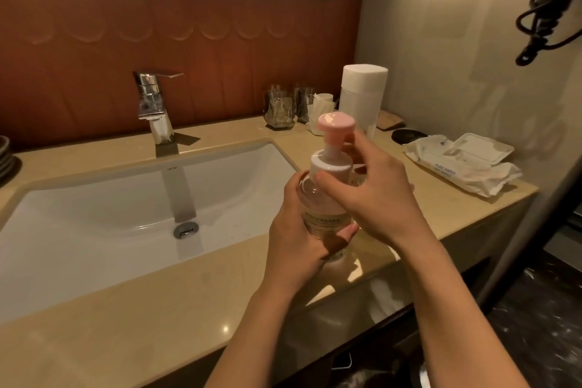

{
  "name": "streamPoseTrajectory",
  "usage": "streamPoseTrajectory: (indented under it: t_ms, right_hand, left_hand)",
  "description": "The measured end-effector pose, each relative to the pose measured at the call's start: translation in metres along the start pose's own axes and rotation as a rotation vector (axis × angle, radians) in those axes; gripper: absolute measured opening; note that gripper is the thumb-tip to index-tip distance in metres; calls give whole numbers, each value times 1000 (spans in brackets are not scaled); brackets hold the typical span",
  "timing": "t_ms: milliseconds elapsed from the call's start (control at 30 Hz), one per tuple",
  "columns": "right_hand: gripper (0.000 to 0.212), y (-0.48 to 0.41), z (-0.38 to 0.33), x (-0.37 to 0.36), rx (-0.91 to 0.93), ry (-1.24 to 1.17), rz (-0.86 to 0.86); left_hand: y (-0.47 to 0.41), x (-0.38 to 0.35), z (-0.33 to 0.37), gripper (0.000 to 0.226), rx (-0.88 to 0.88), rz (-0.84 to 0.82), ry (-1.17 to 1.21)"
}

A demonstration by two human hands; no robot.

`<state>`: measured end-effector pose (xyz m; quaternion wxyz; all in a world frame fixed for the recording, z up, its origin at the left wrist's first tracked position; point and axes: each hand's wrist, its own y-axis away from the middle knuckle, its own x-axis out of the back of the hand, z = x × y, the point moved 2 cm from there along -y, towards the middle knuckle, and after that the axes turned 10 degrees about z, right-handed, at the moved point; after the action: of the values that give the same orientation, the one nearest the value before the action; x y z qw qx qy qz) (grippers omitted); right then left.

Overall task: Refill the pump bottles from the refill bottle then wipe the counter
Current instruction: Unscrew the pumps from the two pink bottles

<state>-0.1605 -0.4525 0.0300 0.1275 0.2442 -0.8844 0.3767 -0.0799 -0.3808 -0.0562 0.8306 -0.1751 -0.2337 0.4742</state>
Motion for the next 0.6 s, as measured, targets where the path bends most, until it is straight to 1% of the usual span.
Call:
streamPoseTrajectory:
  t_ms: [133, 200, 367, 400, 500, 533, 600]
  right_hand:
    - [68, -4, -9, -1, 19, 151, 139]
    - [68, -5, -11, 1, -1, 137, 149]
    - [57, -8, -7, 6, -68, 6, -15]
    - [59, -7, -6, 4, -64, 23, -11]
    - [76, -5, -6, -4, -48, 154, 66]
    - [78, -4, -7, -5, -47, 161, 102]
    - [74, -3, -7, -3, -61, 90, 139]
  left_hand:
    - [1, 0, -3, 91, 15, 2, 19]
    - [1, -1, -3, 90, 13, 2, 10]
    - [1, -1, -2, 88, 28, 2, 2]
    - [1, -1, -2, 87, 31, 0, 13]
    - [1, -1, -3, 82, 47, -2, 30]
    - [2, -1, -3, 81, 47, -3, 29]
    - [2, 0, -3, 84, 34, -4, 18]
